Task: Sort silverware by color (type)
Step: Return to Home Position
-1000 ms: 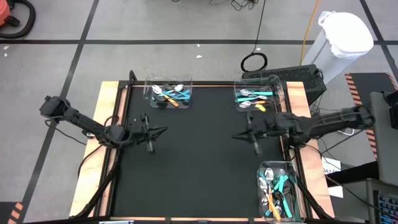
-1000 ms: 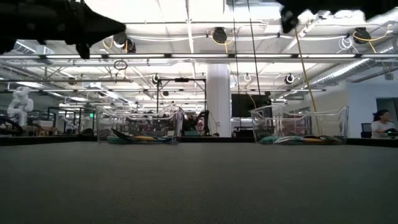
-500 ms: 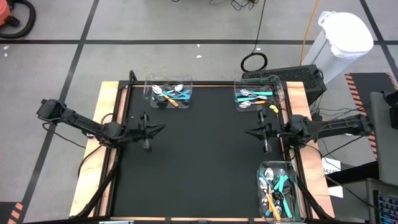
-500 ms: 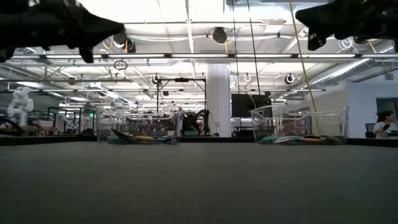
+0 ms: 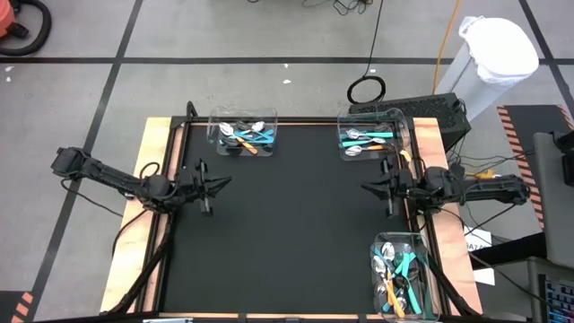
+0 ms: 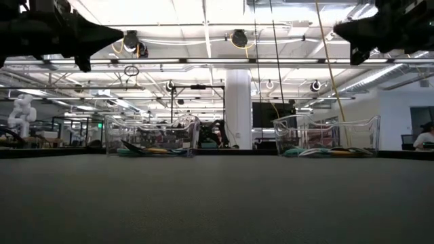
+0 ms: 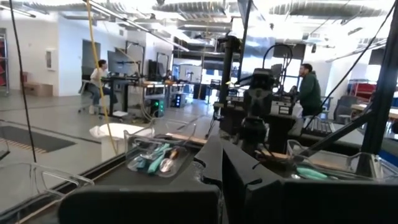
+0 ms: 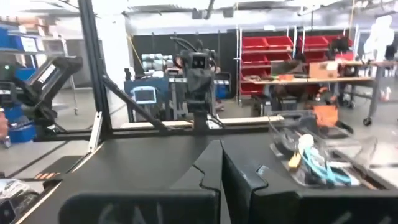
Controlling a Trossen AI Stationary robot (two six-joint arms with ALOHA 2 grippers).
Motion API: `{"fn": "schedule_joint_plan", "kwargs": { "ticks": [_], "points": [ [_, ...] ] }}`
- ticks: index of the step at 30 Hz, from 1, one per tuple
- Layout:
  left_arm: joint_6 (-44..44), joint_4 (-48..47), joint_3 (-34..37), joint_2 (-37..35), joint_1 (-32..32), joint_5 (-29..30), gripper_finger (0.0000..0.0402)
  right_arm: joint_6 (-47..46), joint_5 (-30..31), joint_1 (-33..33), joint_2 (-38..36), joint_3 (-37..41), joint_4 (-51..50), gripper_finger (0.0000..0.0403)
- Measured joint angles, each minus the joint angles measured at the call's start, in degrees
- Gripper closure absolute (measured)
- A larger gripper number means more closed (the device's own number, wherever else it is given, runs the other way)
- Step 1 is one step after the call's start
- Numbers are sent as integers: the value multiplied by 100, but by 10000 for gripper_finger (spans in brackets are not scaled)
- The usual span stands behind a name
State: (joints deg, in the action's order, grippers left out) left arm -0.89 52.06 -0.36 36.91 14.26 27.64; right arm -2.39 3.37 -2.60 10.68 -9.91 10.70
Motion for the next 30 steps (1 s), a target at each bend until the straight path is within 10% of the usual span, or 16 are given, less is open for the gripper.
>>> {"fn": "schedule_joint_plan", "kwargs": {
  "ticks": [30],
  "points": [
    [929, -322, 10, 497, 39, -20, 401, -845, -183, -14, -1021, 885, -245, 402]
  ]
}}
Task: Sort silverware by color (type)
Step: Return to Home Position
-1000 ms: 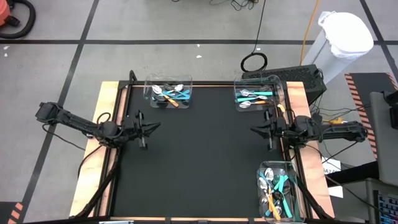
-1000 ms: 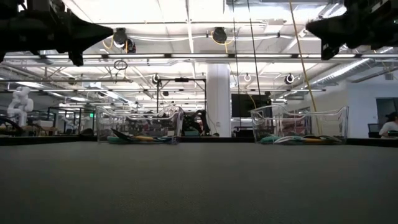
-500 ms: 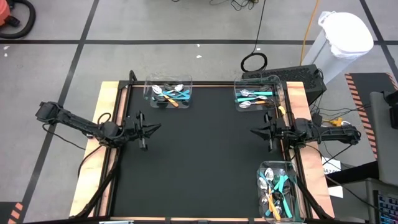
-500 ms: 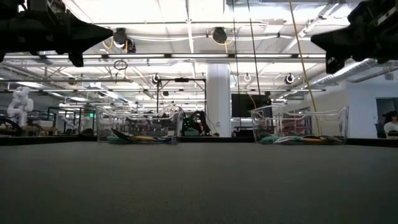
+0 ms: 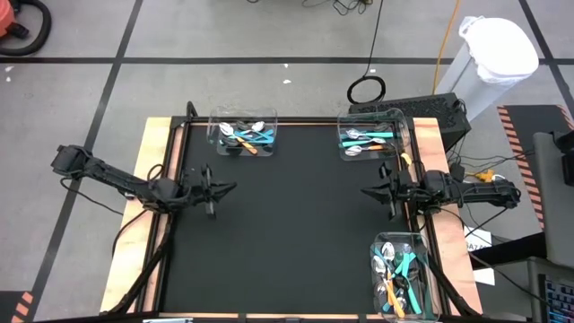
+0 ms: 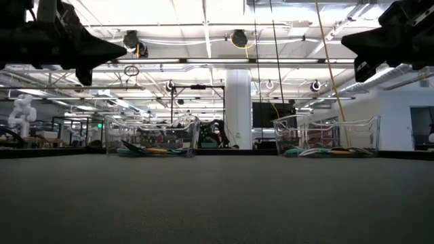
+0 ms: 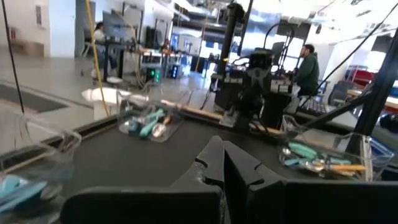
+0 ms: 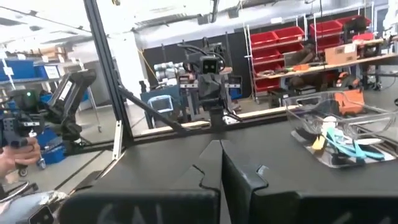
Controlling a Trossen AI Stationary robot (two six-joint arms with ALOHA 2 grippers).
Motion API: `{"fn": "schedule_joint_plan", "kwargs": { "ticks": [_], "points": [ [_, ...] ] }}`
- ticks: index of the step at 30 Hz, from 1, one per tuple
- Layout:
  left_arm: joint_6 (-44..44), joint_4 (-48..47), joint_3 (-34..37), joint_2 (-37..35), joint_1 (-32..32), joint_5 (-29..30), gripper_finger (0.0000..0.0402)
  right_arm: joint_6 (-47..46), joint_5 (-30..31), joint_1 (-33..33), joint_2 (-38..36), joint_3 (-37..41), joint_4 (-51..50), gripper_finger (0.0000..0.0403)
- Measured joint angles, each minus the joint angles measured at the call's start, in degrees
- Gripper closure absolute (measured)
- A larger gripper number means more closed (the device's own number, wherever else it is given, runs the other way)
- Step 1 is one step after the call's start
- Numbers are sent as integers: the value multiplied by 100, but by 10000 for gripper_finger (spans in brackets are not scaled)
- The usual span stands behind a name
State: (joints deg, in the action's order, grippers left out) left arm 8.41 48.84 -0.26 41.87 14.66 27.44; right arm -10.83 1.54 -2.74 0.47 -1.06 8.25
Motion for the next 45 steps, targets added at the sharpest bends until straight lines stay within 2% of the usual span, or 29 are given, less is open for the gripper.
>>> {"fn": "schedule_joint_plan", "kwargs": {
  "ticks": [11, 15, 18, 23, 29, 34, 37, 42, 45],
  "points": [
    [34, -944, 1, 57, 0, 131, 401, 339, 11, 0, 7, 11, -493, 396],
    [82, -382, 1, 65, 0, 320, 401, 492, 11, 0, 7, 11, -489, 396],
    [-469, 350, 3, 28, 2, 261, 401, 494, -2, 0, 5, 13, -413, 396],
    [-946, 500, 3, -472, 15, 149, 401, 595, -8, 0, 7, 15, -391, 400],
    [-1026, -968, 3, -1405, 15, 336, 401, 618, -11, 0, 7, 18, -537, 400],
    [-1142, -1711, 3, -2420, 15, 342, 401, 626, -17, 2, 8, 18, -642, 400],
    [-1174, -2429, 3, -2998, 15, -57, 401, 699, -3, 2, 7, 18, -634, 399],
    [-1180, -3435, 3, -3757, -90, -1700, 401, 748, 470, 2, 9, 18, -603, 399],
    [-1176, -4003, 3, -3999, -273, -1910, 401, 834, 714, 4, 7, 18, -565, 399]
  ]
}}
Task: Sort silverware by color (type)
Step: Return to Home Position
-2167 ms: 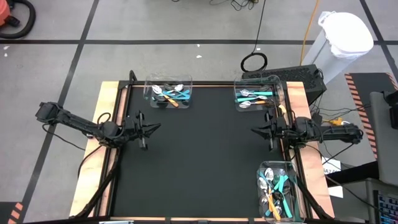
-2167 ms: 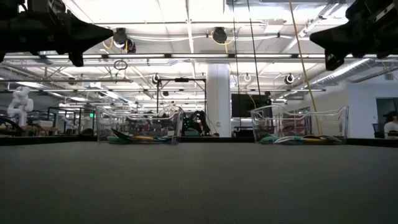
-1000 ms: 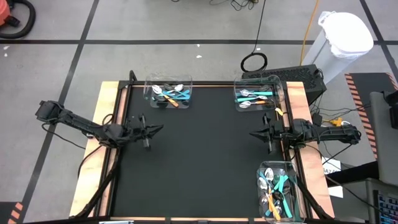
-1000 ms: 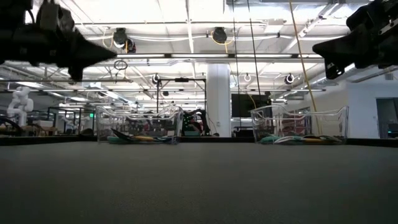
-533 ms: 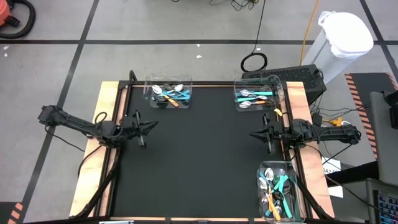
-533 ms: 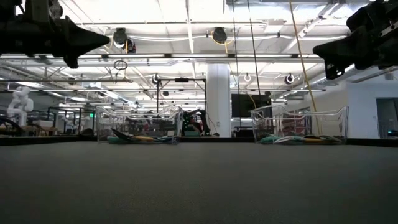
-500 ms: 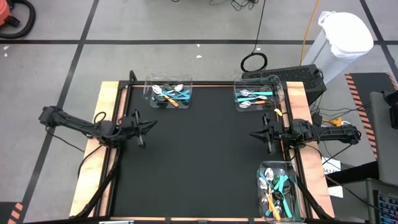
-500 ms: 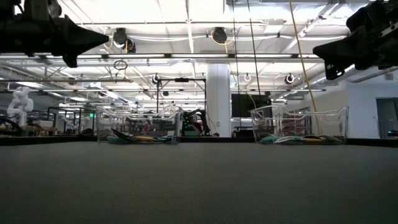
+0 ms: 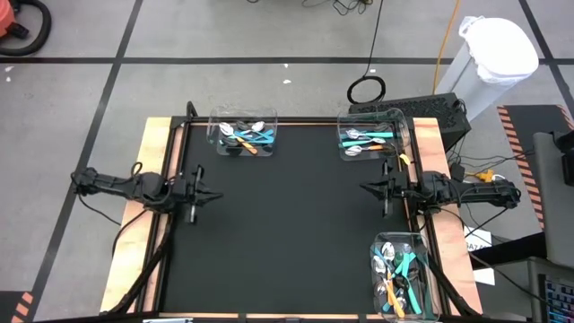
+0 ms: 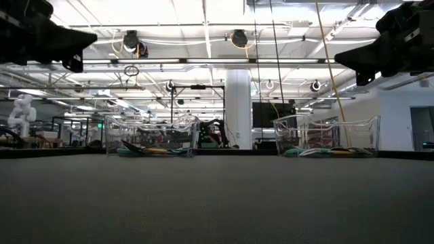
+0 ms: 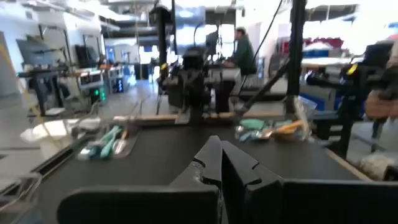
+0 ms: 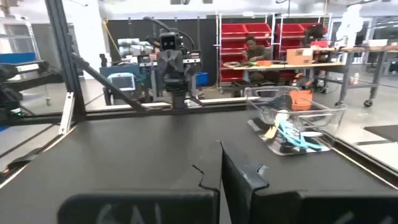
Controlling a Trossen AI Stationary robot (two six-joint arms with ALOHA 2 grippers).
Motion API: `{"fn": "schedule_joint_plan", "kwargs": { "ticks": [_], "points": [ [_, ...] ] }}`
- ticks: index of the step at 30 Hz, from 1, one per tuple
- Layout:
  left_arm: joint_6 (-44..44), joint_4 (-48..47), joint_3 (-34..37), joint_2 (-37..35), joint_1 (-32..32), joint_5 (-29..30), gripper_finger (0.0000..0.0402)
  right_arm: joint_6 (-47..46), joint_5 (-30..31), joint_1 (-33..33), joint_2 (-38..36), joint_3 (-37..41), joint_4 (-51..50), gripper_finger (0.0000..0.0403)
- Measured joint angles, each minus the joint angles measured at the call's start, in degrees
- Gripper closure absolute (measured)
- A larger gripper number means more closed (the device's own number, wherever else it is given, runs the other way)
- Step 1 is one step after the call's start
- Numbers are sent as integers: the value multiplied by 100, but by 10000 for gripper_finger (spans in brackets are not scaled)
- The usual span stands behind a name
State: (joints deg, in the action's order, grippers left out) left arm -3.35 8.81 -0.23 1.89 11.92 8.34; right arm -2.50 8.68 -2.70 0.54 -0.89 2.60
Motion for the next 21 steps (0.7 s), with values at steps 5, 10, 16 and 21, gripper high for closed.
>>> {"fn": "schedule_joint_plan", "kwargs": {
  "ticks": [5, 10, 16, 21],
  "points": [
    [-34, -236, 0, -74, -480, -547, 401, 104, 56, 0, 0, 2, 78, 399],
    [51, -664, 0, -72, -1093, -1272, 402, 138, 51, 0, 0, 2, 143, 399],
    [415, -719, 0, -50, -1382, -1388, 401, 191, 47, 0, -1, 2, 151, 399],
    [450, -724, 0, 0, -1377, -1362, 402, 171, 106, 0, 2, 2, 77, 399]
  ]
}}
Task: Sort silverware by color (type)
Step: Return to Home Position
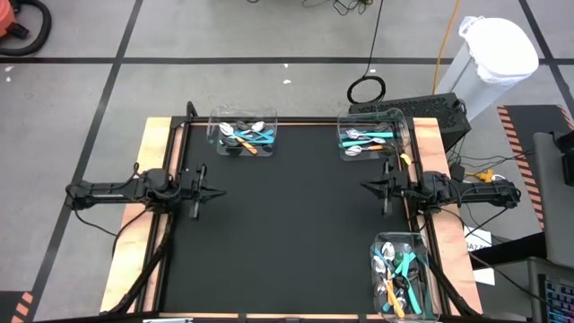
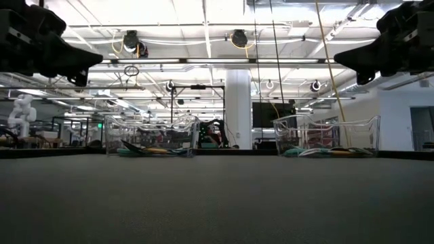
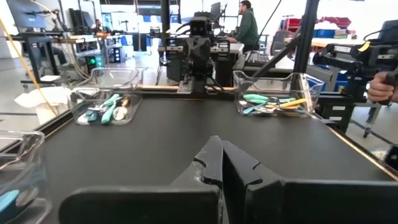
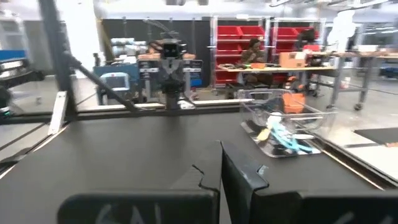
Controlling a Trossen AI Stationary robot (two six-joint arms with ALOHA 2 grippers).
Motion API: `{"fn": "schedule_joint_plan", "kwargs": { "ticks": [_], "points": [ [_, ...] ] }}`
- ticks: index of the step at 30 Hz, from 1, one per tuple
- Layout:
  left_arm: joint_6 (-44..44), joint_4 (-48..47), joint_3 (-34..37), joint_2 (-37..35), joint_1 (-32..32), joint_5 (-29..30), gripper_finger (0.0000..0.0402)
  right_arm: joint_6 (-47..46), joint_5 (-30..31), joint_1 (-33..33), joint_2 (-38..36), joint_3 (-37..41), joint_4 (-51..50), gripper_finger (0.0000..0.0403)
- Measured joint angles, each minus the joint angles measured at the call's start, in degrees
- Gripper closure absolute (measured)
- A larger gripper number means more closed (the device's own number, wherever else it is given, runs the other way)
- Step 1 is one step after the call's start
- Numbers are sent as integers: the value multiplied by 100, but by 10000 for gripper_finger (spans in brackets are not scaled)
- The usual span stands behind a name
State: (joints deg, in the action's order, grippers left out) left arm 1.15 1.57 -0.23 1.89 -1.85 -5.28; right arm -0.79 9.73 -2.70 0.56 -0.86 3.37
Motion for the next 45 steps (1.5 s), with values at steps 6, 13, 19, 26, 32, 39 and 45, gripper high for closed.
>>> {"fn": "schedule_joint_plan", "kwargs": {
  "ticks": [6, 13, 19, 26, 32, 39, 45],
  "points": [
    [-11, -8, 0, 6, 4, 88, 402, 36, 355, 0, 0, 0, 12, 399],
    [-10, -10, 0, 6, 4, 102, 402, -14, 355, 0, 0, 0, -16, 399],
    [-9, -10, 0, 6, 4, 107, 402, -6, 354, 0, 0, 0, -21, 399],
    [-7, -10, 0, 6, 4, 116, 402, -6, 354, 0, 0, 0, -27, 399],
    [-7, -9, 0, 6, 4, 134, 402, -6, 352, 0, 0, 0, -32, 399],
    [-7, -8, 0, 6, 4, 132, 402, -6, 354, 0, 0, 0, -34, 399],
    [-5, -8, 0, 9, 4, 132, 402, -5, 352, -1, 0, 0, -33, 398]
  ]
}}
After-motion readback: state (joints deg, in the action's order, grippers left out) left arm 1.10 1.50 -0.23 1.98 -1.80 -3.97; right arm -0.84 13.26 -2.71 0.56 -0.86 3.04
